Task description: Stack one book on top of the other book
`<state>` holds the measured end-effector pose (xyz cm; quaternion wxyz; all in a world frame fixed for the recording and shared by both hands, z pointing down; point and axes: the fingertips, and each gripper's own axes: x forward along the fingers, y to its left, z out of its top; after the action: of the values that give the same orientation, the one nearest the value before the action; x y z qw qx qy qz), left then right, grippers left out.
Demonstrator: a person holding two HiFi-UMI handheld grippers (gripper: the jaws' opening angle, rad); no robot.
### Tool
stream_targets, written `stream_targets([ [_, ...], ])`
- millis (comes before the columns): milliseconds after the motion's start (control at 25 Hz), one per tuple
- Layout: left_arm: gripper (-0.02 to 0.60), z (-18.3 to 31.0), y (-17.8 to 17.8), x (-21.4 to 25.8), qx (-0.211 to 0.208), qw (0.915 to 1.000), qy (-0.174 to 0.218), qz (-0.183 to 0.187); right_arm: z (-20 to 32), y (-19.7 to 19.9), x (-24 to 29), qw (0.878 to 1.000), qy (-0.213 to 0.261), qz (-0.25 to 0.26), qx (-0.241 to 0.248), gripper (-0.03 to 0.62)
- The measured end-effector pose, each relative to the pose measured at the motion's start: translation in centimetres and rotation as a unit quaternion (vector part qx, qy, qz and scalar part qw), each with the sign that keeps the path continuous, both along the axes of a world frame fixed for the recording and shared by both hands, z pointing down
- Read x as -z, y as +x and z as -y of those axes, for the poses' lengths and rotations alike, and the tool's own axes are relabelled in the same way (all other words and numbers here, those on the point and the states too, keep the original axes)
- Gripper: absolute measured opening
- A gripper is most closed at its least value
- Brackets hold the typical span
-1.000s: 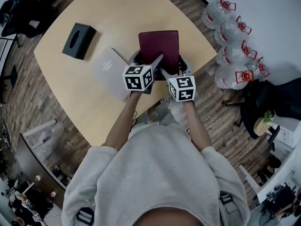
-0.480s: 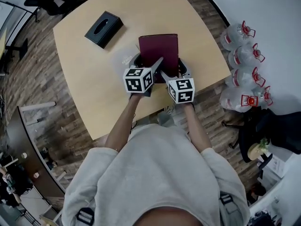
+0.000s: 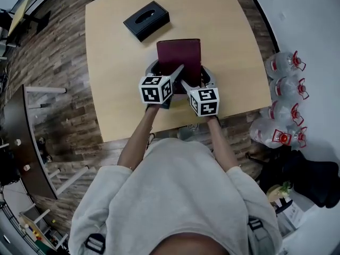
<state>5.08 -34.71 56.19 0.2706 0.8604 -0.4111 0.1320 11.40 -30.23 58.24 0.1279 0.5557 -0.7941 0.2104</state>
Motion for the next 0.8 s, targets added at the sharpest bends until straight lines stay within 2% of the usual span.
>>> stream_targets([
  [400,0.402,-0.1,-5.5,-1.2,0.056,0.9983,-0.019,0.004,0.6,-5.0,-1.1,0.998,-0.016,-0.003,0.057,0.426],
  [800,0.402,-0.8,-7.4,-3.1,0.071,0.9965,-0.042,0.006,0.1,-6.8,-2.8,0.996,-0.039,-0.005,0.074,0.425],
])
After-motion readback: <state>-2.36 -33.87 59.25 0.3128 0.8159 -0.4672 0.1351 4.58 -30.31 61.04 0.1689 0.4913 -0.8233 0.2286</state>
